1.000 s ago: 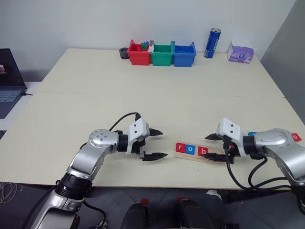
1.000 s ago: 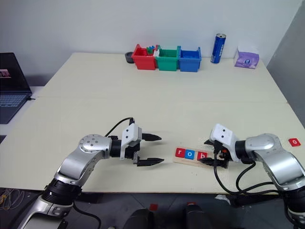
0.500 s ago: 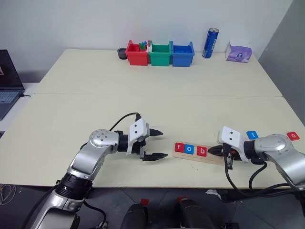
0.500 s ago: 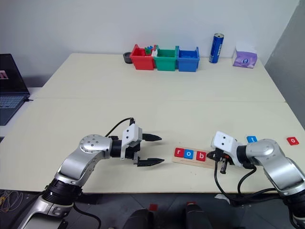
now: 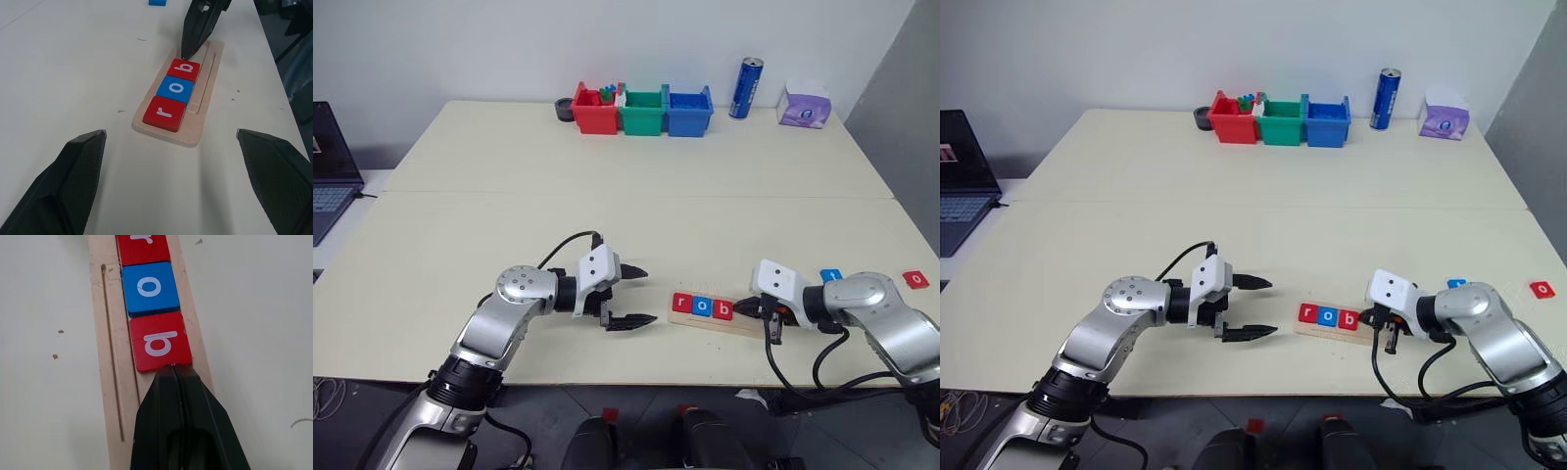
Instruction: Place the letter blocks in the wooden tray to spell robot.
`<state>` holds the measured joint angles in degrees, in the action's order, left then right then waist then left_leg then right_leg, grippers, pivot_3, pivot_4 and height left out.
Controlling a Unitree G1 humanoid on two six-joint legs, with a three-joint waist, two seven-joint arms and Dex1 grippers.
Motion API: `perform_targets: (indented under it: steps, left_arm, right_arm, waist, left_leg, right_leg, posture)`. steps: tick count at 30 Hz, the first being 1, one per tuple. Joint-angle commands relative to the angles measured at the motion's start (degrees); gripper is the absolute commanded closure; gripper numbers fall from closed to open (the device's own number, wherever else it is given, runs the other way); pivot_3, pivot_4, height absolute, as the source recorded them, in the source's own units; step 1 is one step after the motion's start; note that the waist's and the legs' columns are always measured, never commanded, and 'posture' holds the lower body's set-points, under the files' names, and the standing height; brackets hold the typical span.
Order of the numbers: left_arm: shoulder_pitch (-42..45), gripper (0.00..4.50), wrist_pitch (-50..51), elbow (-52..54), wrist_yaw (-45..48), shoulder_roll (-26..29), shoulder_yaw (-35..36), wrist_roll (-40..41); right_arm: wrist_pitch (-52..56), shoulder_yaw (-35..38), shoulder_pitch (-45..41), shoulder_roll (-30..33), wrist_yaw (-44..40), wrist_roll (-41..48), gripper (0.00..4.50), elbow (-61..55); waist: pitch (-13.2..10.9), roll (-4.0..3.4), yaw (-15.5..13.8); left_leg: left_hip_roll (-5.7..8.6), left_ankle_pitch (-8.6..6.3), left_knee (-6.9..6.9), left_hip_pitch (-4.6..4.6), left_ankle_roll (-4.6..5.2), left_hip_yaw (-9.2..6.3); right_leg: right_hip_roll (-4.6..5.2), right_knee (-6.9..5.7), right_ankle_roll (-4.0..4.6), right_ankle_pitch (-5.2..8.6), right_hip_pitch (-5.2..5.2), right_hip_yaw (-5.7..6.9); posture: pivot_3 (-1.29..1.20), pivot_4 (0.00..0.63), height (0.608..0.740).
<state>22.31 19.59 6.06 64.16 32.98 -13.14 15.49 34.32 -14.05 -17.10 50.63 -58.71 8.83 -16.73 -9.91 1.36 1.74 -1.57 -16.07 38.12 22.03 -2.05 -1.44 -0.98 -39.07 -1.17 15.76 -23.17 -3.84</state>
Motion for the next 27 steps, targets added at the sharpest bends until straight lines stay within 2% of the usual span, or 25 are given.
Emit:
perform_targets:
  steps: [1,9,12,17,22,27]
  left_arm:
    - [0.3,0.0,-0.6,0.7,-0.4,0.1,0.5,0.1]
    - [0.4,0.0,-0.3,1.1,-0.8,-0.1,0.4,0.1]
    - [0.4,0.0,-0.6,0.7,-0.9,-0.1,0.5,0.1]
    - [0.7,0.0,-1.0,-0.1,-0.9,-0.5,0.4,0.1]
    - [1.5,0.0,-1.1,-0.8,-0.8,-0.9,0.3,0.1]
    - [1.9,0.0,-0.9,-0.6,-0.9,-0.7,0.5,0.2]
  right_arm:
    - [-0.6,0.0,-1.5,-0.2,-0.3,-0.5,4.47,0.0]
    - [-0.9,3.3,-1.9,1.4,0.2,-0.5,4.47,-0.5]
    - [1.5,7.6,0.6,4.1,-1.1,2.5,4.47,-4.2]
    - [4.7,12.9,10.0,8.7,-3.8,7.3,4.47,-12.1]
    - [2.4,11.5,15.9,10.2,-2.5,5.1,4.47,-13.5]
    - [1.1,8.3,15.6,9.1,-1.1,2.8,4.47,-11.2]
  waist:
    - [0.0,0.0,0.0]
    - [0.0,0.0,0.0]
    - [0.0,0.0,-0.1]
    - [0.0,0.01,-0.3]
    - [0.0,0.02,0.0]
    - [0.0,0.04,0.1]
  left_leg:
    - [0.0,0.0,0.0,0.0,0.0,0.0]
    - [0.0,0.0,0.0,0.0,0.0,-0.01]
    - [0.01,0.0,0.0,0.01,0.0,-0.02]
    - [0.0,0.0,0.0,0.08,0.0,-0.07]
    - [0.02,0.0,0.02,0.04,0.0,0.0]
    - [0.02,0.0,0.02,-0.05,0.0,0.02]
  right_leg:
    - [0.0,0.0,0.0,0.0,0.0,-0.01]
    - [0.01,0.0,0.0,0.0,0.0,0.01]
    - [0.03,0.0,0.0,0.0,0.0,0.0]
    - [0.04,0.03,0.0,0.0,0.01,0.07]
    - [0.03,0.0,-0.02,0.01,0.01,0.05]
    - [-0.03,-0.02,-0.27,0.15,0.02,-0.04]
  posture:
    - [0.0,0.15,0.74]
    - [0.0,0.15,0.74]
    - [0.0,0.15,0.74]
    - [0.0,0.15,0.74]
    - [0.0,0.15,0.74]
    - [0.0,0.15,0.74]
